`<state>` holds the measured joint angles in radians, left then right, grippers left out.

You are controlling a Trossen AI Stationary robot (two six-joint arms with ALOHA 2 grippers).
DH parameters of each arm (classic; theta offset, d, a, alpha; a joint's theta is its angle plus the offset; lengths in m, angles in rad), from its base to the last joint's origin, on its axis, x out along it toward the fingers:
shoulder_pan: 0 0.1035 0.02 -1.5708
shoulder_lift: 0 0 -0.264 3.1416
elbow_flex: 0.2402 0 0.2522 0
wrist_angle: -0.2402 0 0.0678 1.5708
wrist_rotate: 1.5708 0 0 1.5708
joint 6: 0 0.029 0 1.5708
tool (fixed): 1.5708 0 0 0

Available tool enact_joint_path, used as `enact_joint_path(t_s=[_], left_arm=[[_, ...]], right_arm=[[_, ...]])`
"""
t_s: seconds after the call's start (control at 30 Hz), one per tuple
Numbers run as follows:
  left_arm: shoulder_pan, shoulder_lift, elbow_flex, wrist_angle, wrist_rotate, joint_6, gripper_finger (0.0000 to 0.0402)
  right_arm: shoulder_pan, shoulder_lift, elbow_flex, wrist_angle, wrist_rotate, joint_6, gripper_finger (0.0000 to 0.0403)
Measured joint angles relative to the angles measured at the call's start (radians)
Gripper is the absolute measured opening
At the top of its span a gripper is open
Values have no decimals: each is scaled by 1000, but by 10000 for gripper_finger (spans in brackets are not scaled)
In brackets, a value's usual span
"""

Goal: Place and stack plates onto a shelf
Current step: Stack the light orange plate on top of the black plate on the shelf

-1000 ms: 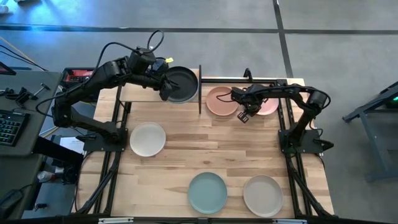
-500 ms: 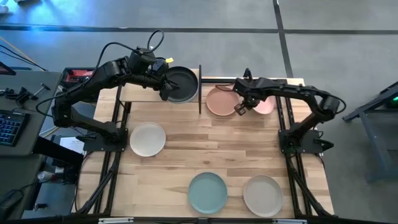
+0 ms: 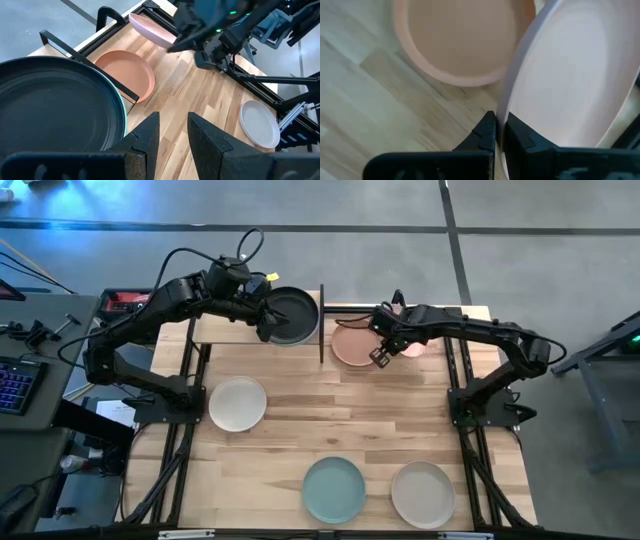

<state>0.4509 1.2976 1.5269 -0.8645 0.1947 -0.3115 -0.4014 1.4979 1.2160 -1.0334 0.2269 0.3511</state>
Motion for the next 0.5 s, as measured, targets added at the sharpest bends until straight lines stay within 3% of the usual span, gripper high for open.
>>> enact_joint_path(t_s=[0.27,0.5], left_arm=[[5,20,0,-3,-3,-32,90],[48,86,0,10,-8,-127,90]], right_arm=[[94,0,187,-49,78,-116,0],[128,0,329,-58,99,-406,0]])
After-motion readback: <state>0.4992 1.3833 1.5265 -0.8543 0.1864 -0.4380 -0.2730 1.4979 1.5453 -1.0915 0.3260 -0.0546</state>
